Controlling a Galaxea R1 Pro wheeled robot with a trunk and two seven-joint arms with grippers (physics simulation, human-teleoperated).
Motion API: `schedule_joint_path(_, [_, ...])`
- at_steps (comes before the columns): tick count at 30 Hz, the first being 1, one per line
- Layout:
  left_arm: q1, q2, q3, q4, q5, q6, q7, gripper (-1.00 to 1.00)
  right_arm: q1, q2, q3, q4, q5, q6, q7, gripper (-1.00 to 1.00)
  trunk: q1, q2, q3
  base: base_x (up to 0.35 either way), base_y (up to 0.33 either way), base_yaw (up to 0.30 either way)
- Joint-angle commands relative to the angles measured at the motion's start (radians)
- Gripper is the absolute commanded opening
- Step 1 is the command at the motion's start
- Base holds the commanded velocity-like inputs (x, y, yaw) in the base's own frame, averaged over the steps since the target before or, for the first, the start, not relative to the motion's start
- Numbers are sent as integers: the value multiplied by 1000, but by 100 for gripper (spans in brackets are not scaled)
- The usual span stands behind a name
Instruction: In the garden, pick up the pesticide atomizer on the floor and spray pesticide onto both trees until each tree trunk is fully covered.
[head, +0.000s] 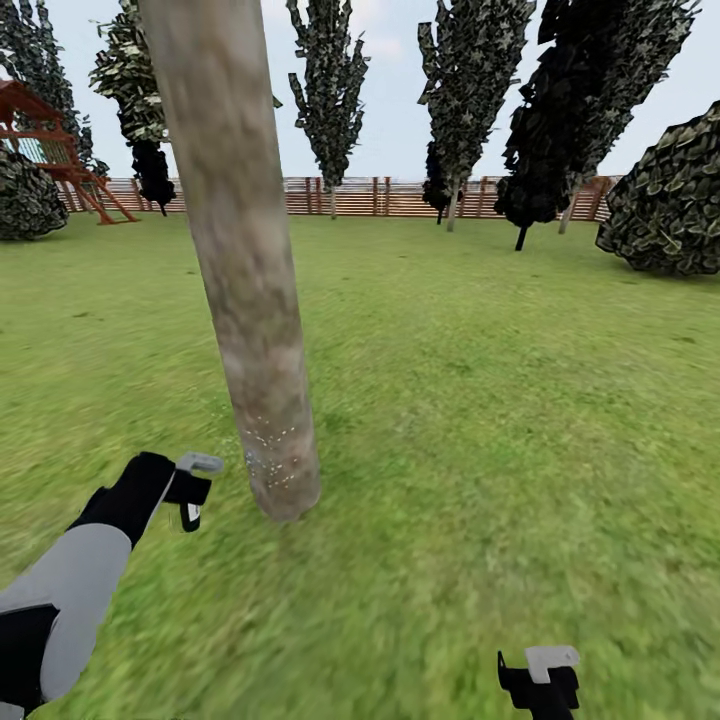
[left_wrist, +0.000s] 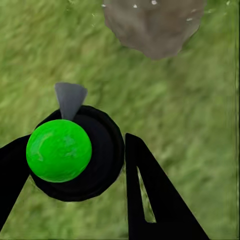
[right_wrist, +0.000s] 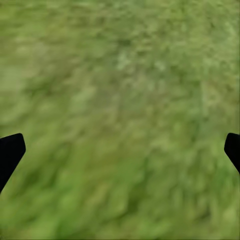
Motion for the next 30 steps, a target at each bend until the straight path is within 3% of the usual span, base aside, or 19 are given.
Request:
schedule_joint_path(1, [-2,-11,5,-2,-18,1,-8,-100,-1,0,-8,1,11,-3,-3,100,0,0,-1,82,0,10])
schedule_joint_path(3, [-9,-33,6,-26,-17,2,-7,-100,-1,-1,-8,2,11,-3,-5,100,0,0,-1,275,0,2])
schedule_joint_path(12, [-2,-35,5,-59,-20,15,-6,-100,0,-1,-8,1,11,-3,-5,100,0,0,-1,158,-18,0])
schedule_joint_path(30, [7,-35,8,-45,-20,12,4,-100,0,-1,-8,2,11,-3,-3,100,0,0,-1,0,-265,0])
